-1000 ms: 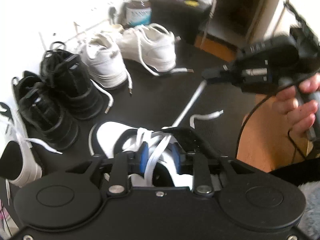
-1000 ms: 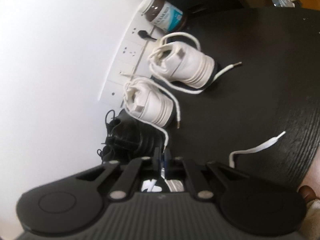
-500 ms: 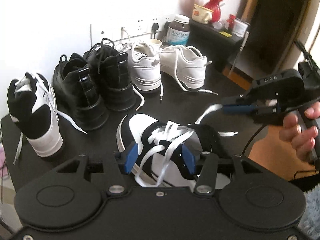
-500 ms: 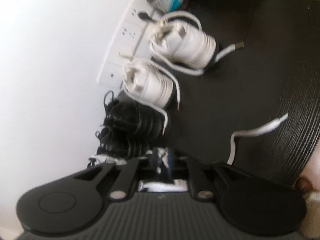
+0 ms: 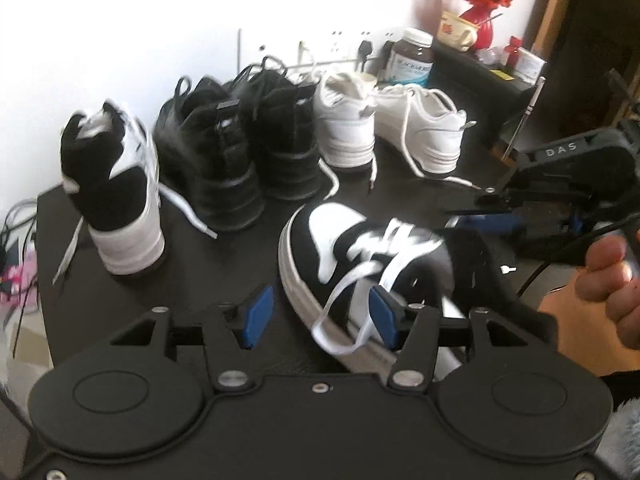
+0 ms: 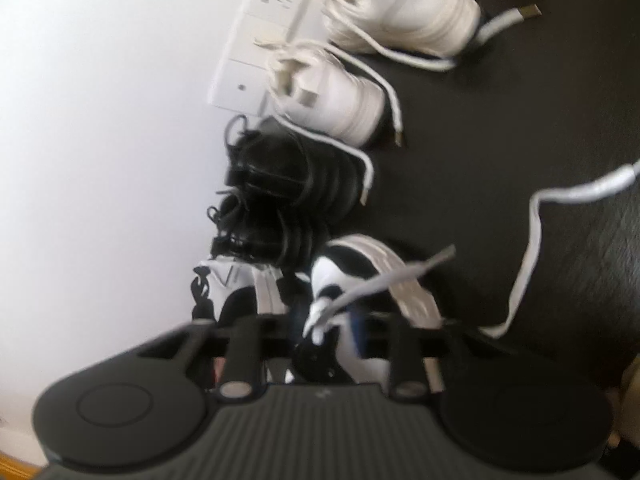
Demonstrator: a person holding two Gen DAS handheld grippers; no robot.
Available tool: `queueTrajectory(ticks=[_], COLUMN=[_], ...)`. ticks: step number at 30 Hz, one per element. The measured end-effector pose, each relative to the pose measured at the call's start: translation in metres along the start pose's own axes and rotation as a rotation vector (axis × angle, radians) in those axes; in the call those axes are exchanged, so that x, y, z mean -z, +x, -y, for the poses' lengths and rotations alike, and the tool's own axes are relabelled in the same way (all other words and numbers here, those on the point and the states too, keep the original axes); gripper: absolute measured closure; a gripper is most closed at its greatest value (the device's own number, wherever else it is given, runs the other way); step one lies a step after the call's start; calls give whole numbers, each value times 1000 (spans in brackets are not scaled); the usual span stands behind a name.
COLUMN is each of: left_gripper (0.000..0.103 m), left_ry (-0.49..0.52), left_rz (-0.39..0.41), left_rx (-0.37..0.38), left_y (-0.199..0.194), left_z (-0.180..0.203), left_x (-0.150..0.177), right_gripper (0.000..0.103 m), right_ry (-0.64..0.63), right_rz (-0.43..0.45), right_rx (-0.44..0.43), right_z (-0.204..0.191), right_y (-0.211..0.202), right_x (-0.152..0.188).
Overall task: Lace up shoes with both hands
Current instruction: 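Lift the sneaker with the right gripper while the left gripper moves back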
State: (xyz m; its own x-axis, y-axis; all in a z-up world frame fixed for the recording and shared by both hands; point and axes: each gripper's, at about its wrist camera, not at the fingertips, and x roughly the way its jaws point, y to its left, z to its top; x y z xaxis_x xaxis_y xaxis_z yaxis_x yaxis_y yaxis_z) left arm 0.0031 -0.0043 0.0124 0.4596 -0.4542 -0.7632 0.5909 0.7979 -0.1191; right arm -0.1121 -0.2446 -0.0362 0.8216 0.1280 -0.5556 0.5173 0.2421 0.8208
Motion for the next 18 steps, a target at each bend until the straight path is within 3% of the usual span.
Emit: queueTrajectory(ticks=[6, 9, 14, 18], left_gripper=[46, 44, 39, 37], left_ry=[16, 29, 11, 52], left_rz=[-40, -43, -41, 3], left_rx=[-5, -51, -25, -100], left_y=[11, 17, 16, 23], left_z=[0, 0, 3, 17], left_x=[19, 25, 32, 41], right_gripper=[99, 99, 99, 99], right_ry=[-44, -47, -57, -61], right_rz=[16, 18, 27, 28], right_rx=[-4, 4, 10, 9], right_z=[-8, -8, -9, -9], right_y=[-3, -5, -7, -7], right_x=[0, 0, 0, 1])
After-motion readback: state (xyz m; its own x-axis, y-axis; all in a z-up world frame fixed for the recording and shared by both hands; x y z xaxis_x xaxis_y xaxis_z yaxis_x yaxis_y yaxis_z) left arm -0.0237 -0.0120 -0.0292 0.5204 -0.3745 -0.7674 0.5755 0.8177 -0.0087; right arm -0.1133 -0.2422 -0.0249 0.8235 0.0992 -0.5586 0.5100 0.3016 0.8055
